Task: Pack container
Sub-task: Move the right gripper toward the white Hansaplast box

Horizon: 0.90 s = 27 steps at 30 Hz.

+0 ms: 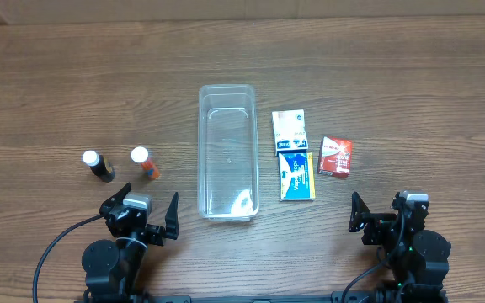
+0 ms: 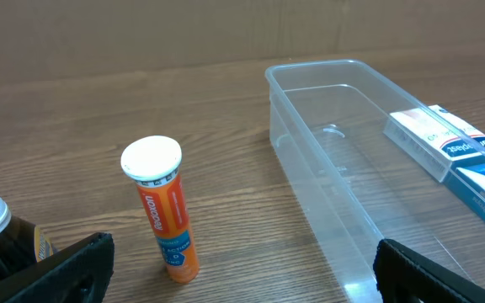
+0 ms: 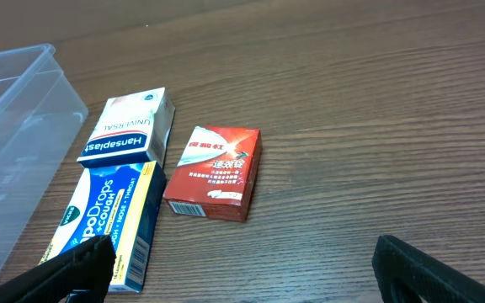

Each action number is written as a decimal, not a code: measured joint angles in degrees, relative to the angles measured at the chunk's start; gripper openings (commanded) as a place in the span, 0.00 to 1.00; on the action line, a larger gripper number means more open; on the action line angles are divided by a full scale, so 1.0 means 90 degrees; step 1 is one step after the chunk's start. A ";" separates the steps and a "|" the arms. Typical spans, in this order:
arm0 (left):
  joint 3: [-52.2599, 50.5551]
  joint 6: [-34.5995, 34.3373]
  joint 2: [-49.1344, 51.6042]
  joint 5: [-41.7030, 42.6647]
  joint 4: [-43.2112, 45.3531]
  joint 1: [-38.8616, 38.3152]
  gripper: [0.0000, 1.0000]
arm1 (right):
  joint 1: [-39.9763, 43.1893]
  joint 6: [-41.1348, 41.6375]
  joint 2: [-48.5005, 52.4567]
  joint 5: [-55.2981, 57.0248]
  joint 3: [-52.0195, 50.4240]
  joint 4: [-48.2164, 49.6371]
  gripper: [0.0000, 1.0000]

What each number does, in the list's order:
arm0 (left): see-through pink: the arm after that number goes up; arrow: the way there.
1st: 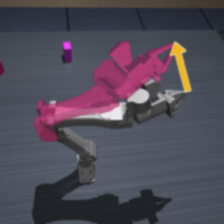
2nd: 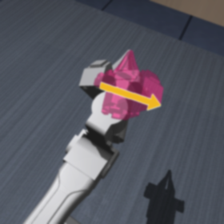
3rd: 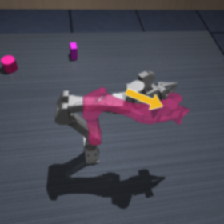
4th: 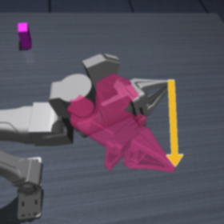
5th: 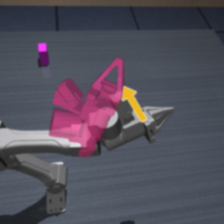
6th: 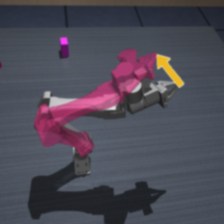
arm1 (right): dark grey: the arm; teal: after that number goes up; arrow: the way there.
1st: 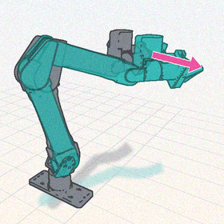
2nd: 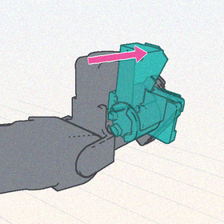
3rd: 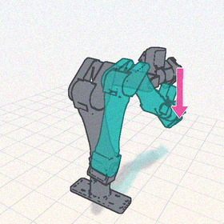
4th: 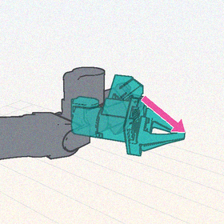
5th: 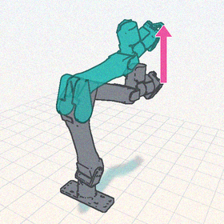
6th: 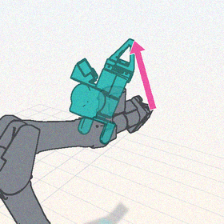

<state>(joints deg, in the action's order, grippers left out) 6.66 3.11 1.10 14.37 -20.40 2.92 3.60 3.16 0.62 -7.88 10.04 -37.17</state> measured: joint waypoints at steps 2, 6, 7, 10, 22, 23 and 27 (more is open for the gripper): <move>0.0000 0.0000 0.0000 0.0000 0.0000 0.0000 1.00 | 0.0000 0.0000 0.0000 0.0000 0.0000 0.0000 1.00; 0.0000 0.0000 0.0000 0.0000 0.0000 0.0000 1.00 | 0.0000 0.0000 0.0000 0.0000 0.0000 0.0002 1.00; 0.0000 0.0000 0.0000 0.0000 0.0000 0.0000 1.00 | 0.0000 0.0000 0.0000 0.0002 0.0000 0.0002 1.00; 0.0000 0.0002 0.0000 0.0000 0.0000 0.0000 1.00 | 0.0000 0.0000 0.0000 0.0000 0.0000 0.0005 1.00; 0.0000 0.0000 0.0000 0.0000 -0.0002 0.0000 1.00 | 0.0000 0.0010 0.0000 -0.1103 -0.0058 0.0716 1.00; 0.0000 0.0002 0.0000 0.0002 -0.0002 0.0000 1.00 | 0.0000 0.0066 0.0000 -0.1413 -0.0083 0.0998 1.00; 0.0000 0.0000 0.0000 0.0000 -0.0007 0.0000 1.00 | 0.0000 0.1095 0.0002 -0.2351 -0.0109 0.2735 1.00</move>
<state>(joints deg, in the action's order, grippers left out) 6.66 3.11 1.10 14.37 -20.47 2.92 3.60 13.02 0.64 -29.04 9.06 -12.56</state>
